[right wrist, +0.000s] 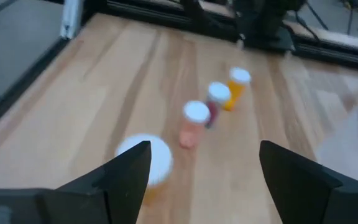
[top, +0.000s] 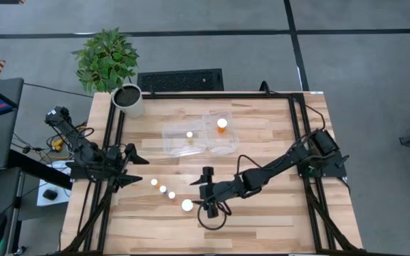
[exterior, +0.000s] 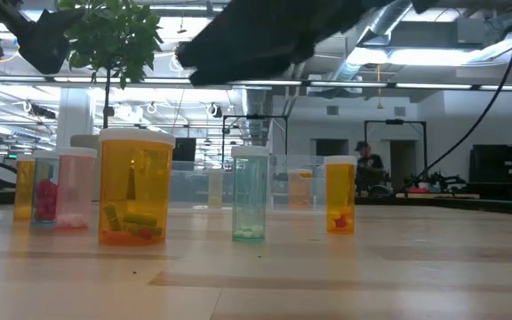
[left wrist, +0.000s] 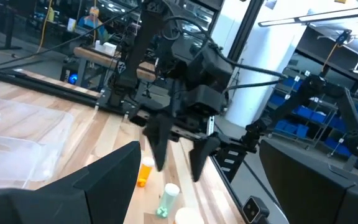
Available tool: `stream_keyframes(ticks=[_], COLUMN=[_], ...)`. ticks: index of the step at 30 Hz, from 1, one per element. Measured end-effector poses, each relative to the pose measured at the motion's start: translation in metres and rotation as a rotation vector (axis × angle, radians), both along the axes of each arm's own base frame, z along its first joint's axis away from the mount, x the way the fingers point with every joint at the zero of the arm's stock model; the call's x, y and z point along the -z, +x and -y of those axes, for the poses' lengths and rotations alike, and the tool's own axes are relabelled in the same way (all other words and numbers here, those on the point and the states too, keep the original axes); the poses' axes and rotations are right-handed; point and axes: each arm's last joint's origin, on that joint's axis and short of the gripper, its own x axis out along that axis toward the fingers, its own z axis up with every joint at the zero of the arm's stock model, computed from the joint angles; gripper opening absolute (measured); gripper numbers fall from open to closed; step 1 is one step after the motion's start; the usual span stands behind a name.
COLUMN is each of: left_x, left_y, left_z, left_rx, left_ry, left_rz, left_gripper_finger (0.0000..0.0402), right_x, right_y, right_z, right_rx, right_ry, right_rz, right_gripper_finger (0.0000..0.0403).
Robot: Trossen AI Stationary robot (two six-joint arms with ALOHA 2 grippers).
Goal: Pick and place medicine bottles into bin by pill shape (circle, oval)
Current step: Put the orange capsule bottle into the right transparent bin
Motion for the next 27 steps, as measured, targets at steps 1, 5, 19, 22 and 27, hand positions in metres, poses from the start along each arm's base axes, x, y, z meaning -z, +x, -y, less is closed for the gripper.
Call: stream_keyframes(ticks=[1,5,19,22,27], left_x=[0.000,0.000,-0.005,-0.008,-0.008], left_y=[0.000,0.000,-0.001,-0.001,-0.001], left_z=[0.000,0.000,0.000,0.001,0.001], left_rx=[0.001,0.000,0.017,0.052,0.052], left_ry=[0.000,0.000,-0.041,-0.049,-0.037], left_rz=[0.000,-0.001,0.045,0.071,0.072], left_gripper_finger=[0.0322,0.0322,0.0322,0.0322,0.0322], right_x=[-0.001,-0.006,-0.051,-0.064,-0.059], right_y=[0.004,0.009,0.002,0.001,0.005], right_z=[-0.004,-0.007,-0.003,-0.003,-0.005], right_rx=[-0.012,-0.024,-0.005,-0.003,-0.007], right_ry=[0.010,0.007,-0.090,-0.084,-0.074], right_rz=[0.014,-0.013,-0.134,-0.111,-0.110], right_gripper_finger=[0.0306,0.0306,0.0306,0.0306,0.0306])
